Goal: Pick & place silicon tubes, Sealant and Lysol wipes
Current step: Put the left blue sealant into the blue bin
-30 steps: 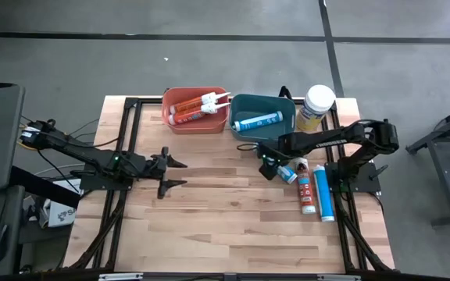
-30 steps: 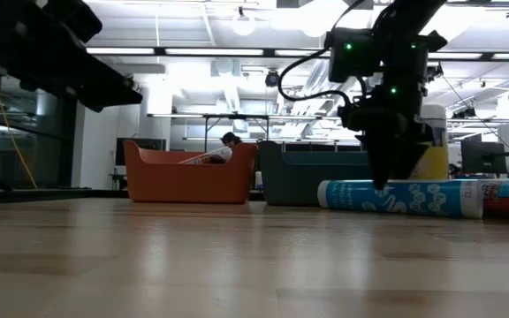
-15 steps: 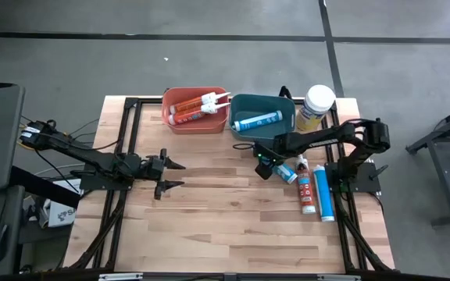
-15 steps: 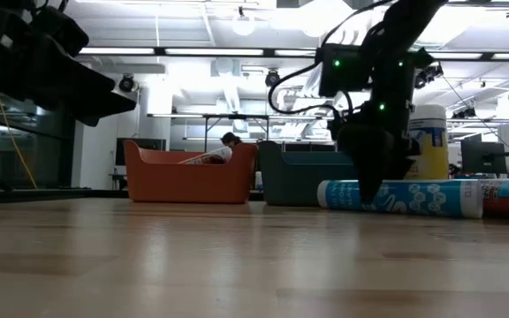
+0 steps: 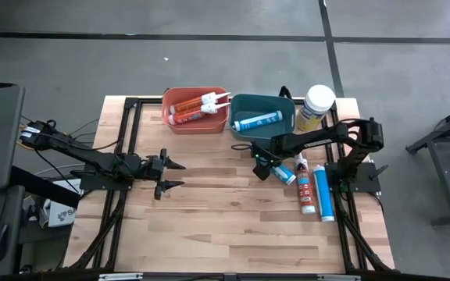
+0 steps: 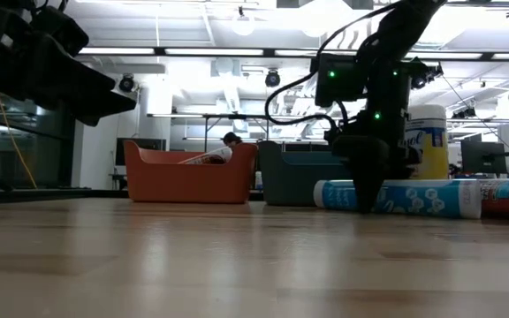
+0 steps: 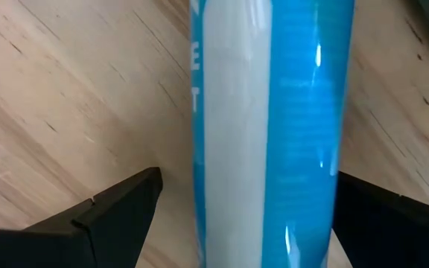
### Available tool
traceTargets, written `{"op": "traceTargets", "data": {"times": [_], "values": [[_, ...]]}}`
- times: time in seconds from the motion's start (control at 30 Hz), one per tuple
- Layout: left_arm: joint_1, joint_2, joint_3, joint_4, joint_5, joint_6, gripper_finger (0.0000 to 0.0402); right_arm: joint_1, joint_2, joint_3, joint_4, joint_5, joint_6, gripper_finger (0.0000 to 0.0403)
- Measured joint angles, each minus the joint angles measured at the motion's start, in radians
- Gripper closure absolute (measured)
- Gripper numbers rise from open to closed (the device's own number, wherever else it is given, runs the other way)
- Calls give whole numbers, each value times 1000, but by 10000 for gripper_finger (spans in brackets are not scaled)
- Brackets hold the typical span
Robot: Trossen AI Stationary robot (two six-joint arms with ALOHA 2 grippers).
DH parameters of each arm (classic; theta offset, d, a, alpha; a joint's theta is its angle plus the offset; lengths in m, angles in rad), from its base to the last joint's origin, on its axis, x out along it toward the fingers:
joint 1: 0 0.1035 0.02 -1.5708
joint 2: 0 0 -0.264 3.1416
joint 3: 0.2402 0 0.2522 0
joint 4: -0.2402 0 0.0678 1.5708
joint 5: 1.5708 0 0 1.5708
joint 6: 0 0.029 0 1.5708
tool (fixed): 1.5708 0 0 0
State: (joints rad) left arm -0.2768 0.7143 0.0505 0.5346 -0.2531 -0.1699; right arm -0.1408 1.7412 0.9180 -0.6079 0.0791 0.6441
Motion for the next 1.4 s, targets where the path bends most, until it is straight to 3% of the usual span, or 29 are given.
{"op": "traceTargets", "data": {"times": [0.7,0.87,1.13,1.4], "values": [[0,0,0,-2,-1,-11,138,121,3,-3,28,-32,-129,73],[0,0,0,-2,-1,-11,138,137,4,-3,29,-27,-105,106],[1,0,0,-5,-2,-11,138,144,4,-3,27,-24,-34,192],[1,1,0,-5,-2,-11,138,144,4,-4,28,-16,31,195]]}}
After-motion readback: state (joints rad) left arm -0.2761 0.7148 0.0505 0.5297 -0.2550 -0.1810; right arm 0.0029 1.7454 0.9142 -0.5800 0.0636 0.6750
